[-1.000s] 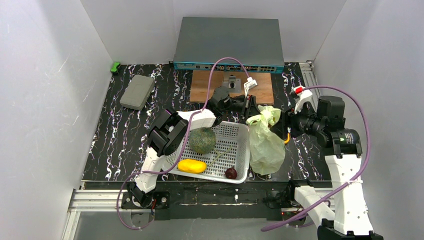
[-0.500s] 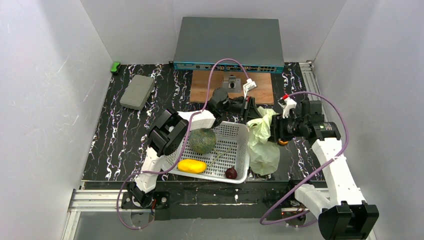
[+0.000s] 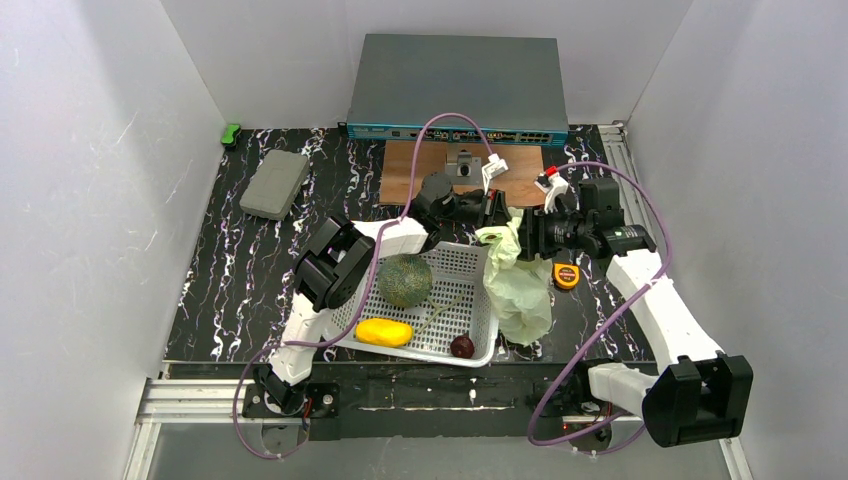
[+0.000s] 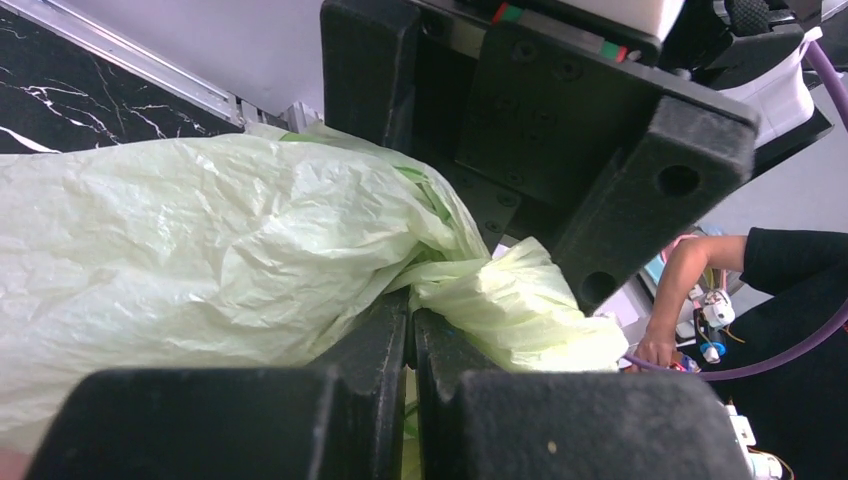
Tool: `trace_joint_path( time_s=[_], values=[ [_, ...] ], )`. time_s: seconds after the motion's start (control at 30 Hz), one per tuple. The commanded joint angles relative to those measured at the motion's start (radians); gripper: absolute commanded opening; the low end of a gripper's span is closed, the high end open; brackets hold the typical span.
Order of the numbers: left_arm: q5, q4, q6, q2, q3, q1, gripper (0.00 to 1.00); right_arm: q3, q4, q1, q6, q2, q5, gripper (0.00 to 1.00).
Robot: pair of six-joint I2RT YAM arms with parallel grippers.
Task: Place the fake fruits into the plastic bag and tie a complex knot
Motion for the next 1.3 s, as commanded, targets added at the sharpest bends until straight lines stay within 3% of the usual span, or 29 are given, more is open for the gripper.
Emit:
trace_joint_path(
  time_s=[0.0, 0.17, 0.3, 0.43, 0.67, 0.77, 0.87, 0.97, 1.1, 1.27],
  values=[
    [0.061, -0.016, 0.012, -0.007, 0.019, -0.030, 0.00, 0.068, 0.248, 0.017, 0.052, 0.010, 0.023, 0.57],
    [0.082, -0.046, 0.031, 0.008, 0.024, -0.042, 0.00, 0.062, 0.252, 0.034, 0.036, -0.006, 0.020, 0.60],
    [0.084, -0.050, 0.044, -0.004, -0.009, -0.029, 0.00, 0.087, 0.135, 0.014, -0.059, -0.046, 0.030, 0.64],
    [0.112, -0.056, 0.069, -0.010, -0.017, -0.026, 0.00, 0.103, 0.022, -0.038, -0.104, -0.054, 0.008, 0.63],
    [0.151, -0.097, 0.137, -0.007, 0.008, -0.055, 0.00, 0.100, 0.106, -0.052, -0.020, 0.016, -0.059, 0.56],
    [0.149, -0.108, 0.149, -0.018, -0.001, -0.052, 0.00, 0.096, 0.104, -0.051, -0.029, 0.003, -0.085, 0.60],
    [0.109, -0.047, 0.079, -0.011, -0.010, -0.031, 0.00, 0.121, 0.004, -0.051, -0.089, -0.027, -0.092, 0.75],
    [0.084, -0.025, 0.046, -0.002, -0.004, -0.014, 0.00, 0.161, -0.136, -0.053, -0.184, -0.071, -0.038, 0.83],
    [0.086, -0.050, 0.084, -0.005, -0.002, -0.011, 0.00, 0.210, -0.293, -0.071, -0.257, -0.105, 0.023, 0.86],
    [0.090, -0.046, 0.087, -0.004, 0.002, -0.011, 0.00, 0.262, -0.433, -0.117, -0.323, -0.109, 0.043, 0.82]
  ],
)
